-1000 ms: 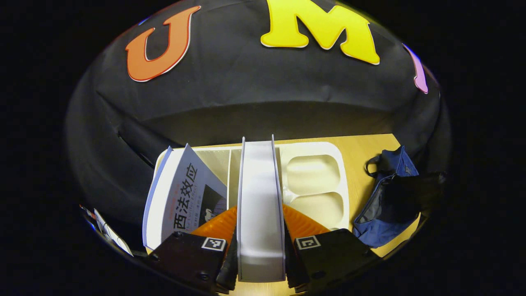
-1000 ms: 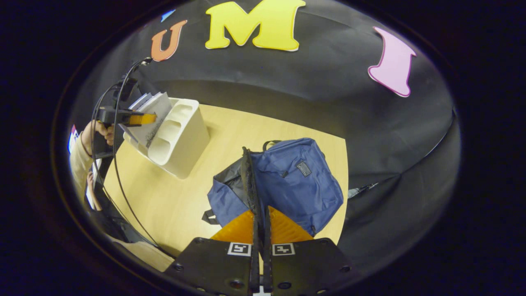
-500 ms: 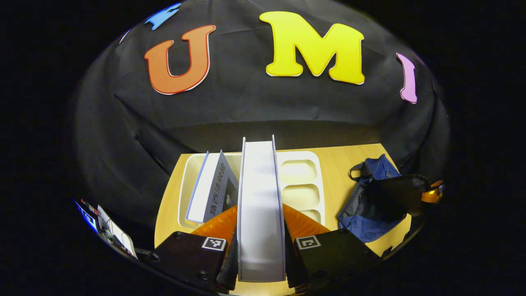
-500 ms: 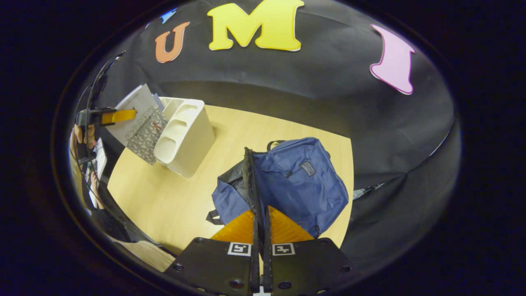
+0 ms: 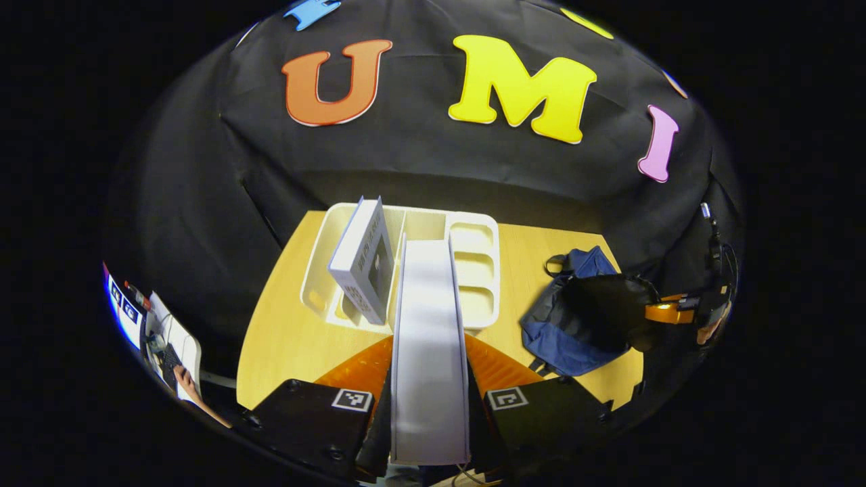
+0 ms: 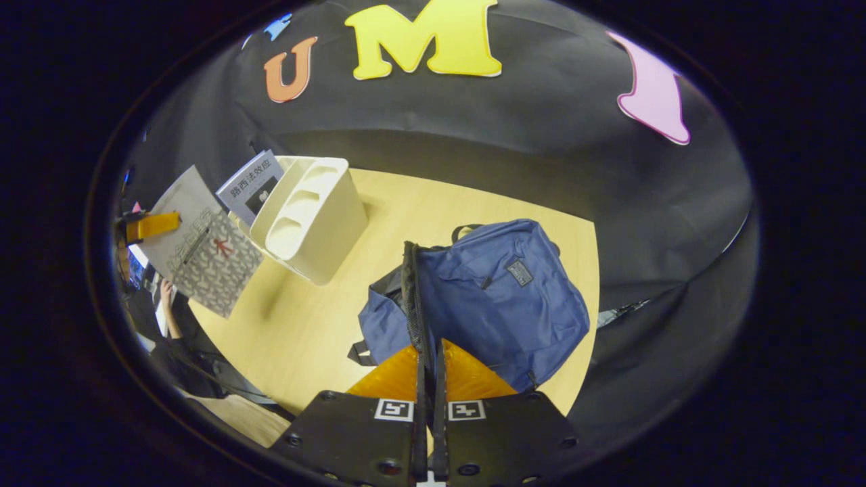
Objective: Open the schoolbag, grab two books from the bookshelf and put them into the schoolbag.
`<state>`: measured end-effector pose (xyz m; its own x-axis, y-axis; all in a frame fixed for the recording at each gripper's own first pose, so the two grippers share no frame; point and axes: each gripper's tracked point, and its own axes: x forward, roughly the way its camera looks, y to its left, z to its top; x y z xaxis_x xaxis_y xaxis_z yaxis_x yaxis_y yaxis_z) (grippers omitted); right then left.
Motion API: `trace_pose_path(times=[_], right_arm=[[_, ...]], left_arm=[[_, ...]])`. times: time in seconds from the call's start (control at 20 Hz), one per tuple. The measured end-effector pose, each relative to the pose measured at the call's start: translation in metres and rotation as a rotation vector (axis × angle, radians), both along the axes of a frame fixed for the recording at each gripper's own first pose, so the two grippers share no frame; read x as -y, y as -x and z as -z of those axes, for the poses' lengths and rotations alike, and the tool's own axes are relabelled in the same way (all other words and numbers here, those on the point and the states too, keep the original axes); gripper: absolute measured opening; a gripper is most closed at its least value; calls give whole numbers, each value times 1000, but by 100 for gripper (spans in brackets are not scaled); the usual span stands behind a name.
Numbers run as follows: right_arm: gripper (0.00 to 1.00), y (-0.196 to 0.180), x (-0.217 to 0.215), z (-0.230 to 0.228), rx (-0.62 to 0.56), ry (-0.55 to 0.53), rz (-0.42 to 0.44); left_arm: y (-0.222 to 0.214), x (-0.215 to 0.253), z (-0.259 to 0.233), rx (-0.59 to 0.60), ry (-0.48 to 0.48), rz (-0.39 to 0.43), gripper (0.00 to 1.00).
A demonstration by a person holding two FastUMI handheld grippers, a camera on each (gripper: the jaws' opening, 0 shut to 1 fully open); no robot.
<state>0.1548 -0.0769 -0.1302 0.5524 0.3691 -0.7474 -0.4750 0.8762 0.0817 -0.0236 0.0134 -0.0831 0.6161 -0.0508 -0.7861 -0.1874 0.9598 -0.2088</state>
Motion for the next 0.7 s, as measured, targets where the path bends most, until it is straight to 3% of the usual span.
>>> trace_pose_path(times=[0.4,0.5,0.65,0.7], right_arm=[[4,10,-6,13,-56,-47,-41],[4,9,-7,16,-62,-65,-52],[4,5,-9,19,-77,-82,-71],[4,6,-8,19,-74,-80,-79]], left_arm=[[45,70,17,-81,244,-6,47],[45,99,17,-76,361,-11,51],[33,135,21,-56,559,-54,43],[25,149,26,-46,625,-75,47]])
